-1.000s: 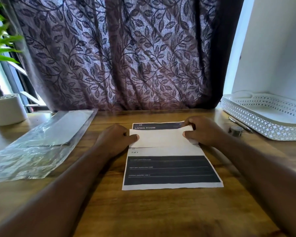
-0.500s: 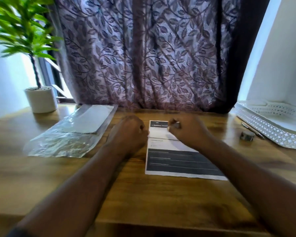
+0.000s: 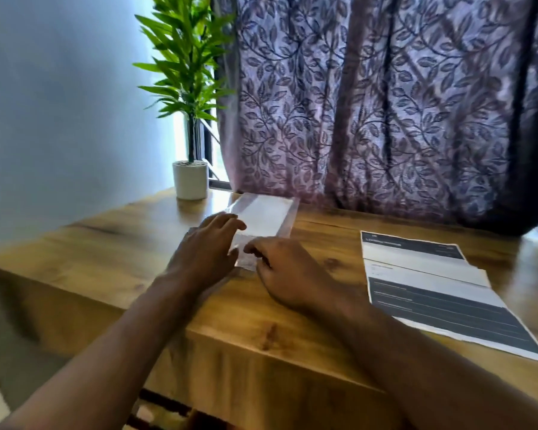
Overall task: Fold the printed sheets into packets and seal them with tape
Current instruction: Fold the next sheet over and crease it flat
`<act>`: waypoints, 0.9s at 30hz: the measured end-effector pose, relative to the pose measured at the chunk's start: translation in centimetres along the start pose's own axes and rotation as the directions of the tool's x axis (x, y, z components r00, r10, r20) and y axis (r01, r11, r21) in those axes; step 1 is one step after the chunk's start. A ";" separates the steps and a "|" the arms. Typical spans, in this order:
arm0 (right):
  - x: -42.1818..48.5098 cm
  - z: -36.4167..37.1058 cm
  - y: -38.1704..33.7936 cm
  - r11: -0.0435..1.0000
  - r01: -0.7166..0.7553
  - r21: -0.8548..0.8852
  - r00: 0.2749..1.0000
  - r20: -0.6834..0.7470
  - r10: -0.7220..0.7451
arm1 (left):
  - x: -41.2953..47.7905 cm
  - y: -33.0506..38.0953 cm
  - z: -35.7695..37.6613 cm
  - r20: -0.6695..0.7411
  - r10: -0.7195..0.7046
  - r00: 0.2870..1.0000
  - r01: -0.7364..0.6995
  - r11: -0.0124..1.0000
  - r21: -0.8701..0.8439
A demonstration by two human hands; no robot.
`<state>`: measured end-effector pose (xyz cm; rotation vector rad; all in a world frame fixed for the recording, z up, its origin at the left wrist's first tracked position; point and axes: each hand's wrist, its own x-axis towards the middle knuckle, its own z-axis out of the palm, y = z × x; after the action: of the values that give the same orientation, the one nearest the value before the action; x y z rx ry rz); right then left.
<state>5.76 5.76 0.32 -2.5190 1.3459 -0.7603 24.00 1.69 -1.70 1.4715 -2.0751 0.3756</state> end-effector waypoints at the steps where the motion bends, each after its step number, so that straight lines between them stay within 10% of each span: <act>1: 0.6 0.5 -0.5 1.000 0.019 -0.011 1.000 0.023 -0.018 | -0.2 -0.5 -0.3 0.007 -0.034 0.999 0.033 0.999 0.023; 9: 4.3 3.1 -2.8 0.978 -0.104 -0.183 0.984 0.123 0.128 | -0.1 -3.3 1.2 0.147 -0.348 0.926 0.369 0.917 -0.155; 17: 8.6 5.2 -3.0 0.884 -0.301 -0.357 0.905 0.184 0.383 | 0.0 -3.8 1.9 0.129 -0.328 0.936 0.350 0.904 -0.245; 27: 12.4 5.6 -3.0 0.878 -0.301 -0.372 0.921 0.126 0.369 | 0.1 -3.9 1.9 0.180 -0.394 0.901 0.427 0.881 -0.206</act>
<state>16.48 -3.11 1.04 -2.4079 1.9147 -0.2126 27.03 -0.78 -3.54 1.7658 -1.7591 -0.1430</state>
